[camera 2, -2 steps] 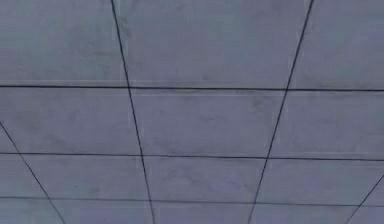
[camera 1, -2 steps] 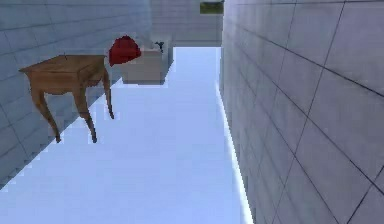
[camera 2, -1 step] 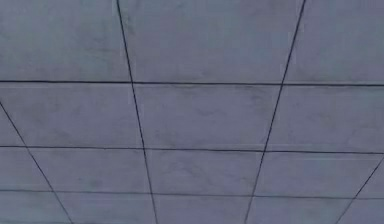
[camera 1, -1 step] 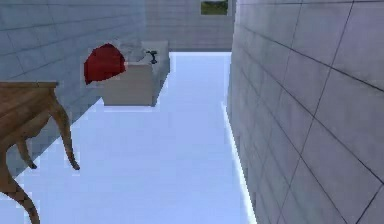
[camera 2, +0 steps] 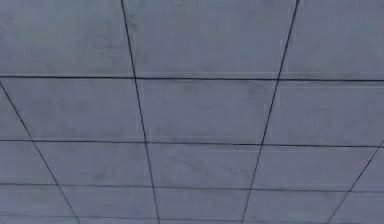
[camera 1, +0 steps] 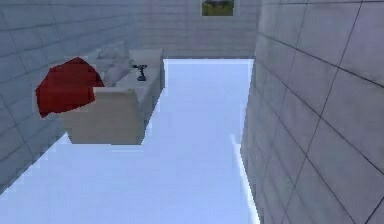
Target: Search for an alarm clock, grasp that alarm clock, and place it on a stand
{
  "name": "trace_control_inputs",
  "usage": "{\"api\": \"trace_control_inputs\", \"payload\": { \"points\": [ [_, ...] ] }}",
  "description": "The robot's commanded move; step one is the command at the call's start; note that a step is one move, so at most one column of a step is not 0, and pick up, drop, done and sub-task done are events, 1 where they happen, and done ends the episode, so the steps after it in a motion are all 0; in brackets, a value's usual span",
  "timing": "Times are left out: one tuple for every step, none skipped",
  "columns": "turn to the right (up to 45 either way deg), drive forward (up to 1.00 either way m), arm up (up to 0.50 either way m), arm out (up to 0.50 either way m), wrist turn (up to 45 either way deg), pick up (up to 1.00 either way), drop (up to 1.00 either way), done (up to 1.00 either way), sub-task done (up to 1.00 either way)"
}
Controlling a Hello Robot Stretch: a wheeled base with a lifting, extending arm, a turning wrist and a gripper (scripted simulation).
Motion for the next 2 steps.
{"api": "trace_control_inputs", "payload": {
  "points": [
    [0.0,1.0,0.0,0.0,0.0,0.0,0.0,0.0,0.0],
    [3.0,0.0,0.0,0.0,0.0,0.0,0.0,0.0,0.0]
  ]
}}
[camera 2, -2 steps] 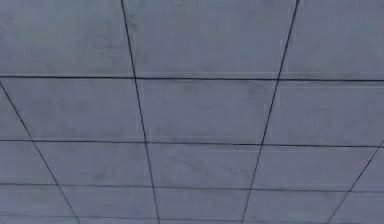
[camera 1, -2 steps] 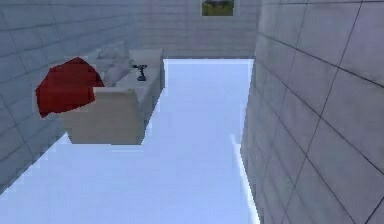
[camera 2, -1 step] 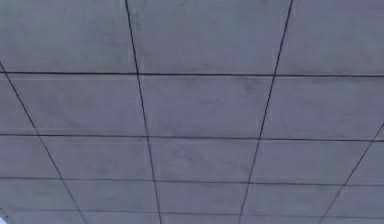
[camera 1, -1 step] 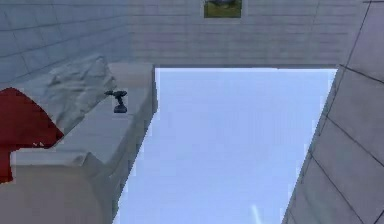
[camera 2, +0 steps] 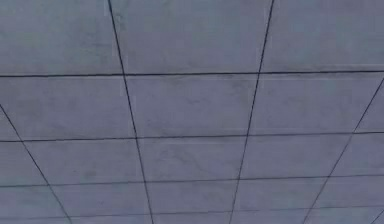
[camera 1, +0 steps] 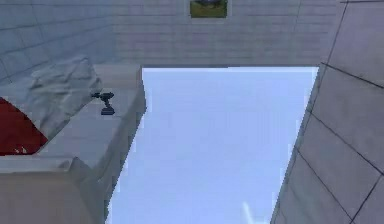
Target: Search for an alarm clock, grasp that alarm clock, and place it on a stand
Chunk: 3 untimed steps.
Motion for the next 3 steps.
{"api": "trace_control_inputs", "payload": {
  "points": [
    [0.0,1.0,0.0,0.0,0.0,0.0,0.0,0.0,0.0],
    [39.0,0.0,0.0,0.0,0.0,0.0,0.0,0.0,0.0],
    [0.0,0.4,0.0,0.0,0.0,0.0,0.0,0.0,0.0]
  ]
}}
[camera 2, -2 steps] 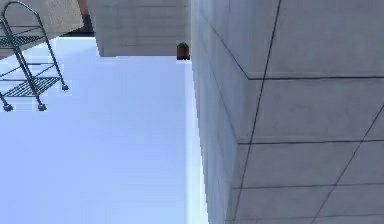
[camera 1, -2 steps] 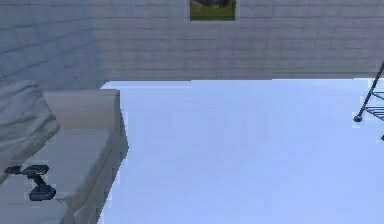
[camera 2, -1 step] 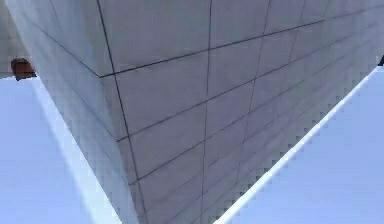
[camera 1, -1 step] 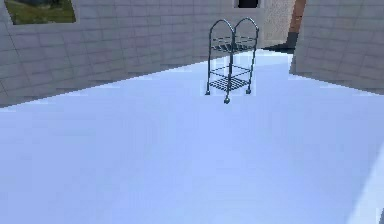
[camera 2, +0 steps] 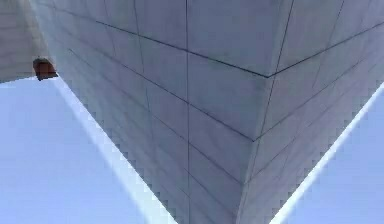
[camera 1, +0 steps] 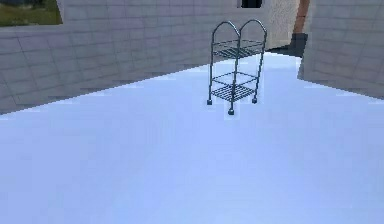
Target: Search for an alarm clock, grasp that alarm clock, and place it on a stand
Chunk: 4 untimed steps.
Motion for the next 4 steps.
{"api": "trace_control_inputs", "payload": {
  "points": [
    [27.0,0.0,0.0,0.0,0.0,0.0,0.0,0.0,0.0],
    [3.0,0.0,0.0,0.0,0.0,0.0,0.0,0.0,0.0],
    [0.0,1.0,0.0,0.0,0.0,0.0,0.0,0.0,0.0],
    [0.0,1.0,0.0,0.0,0.0,0.0,0.0,0.0,0.0]
  ]
}}
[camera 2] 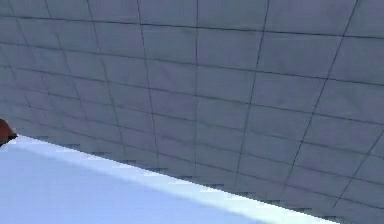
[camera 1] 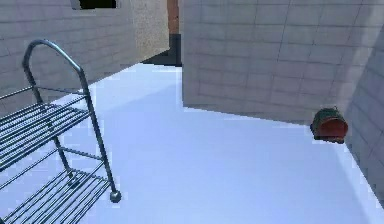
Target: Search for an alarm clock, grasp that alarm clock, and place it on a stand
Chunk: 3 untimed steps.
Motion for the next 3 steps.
{"api": "trace_control_inputs", "payload": {
  "points": [
    [0.0,1.0,0.0,0.0,0.0,0.0,0.0,0.0,0.0],
    [-9.0,0.0,0.0,0.0,0.0,0.0,0.0,0.0,0.0],
    [0.0,0.25,0.0,0.0,0.0,0.0,0.0,0.0,0.0]
  ]
}}
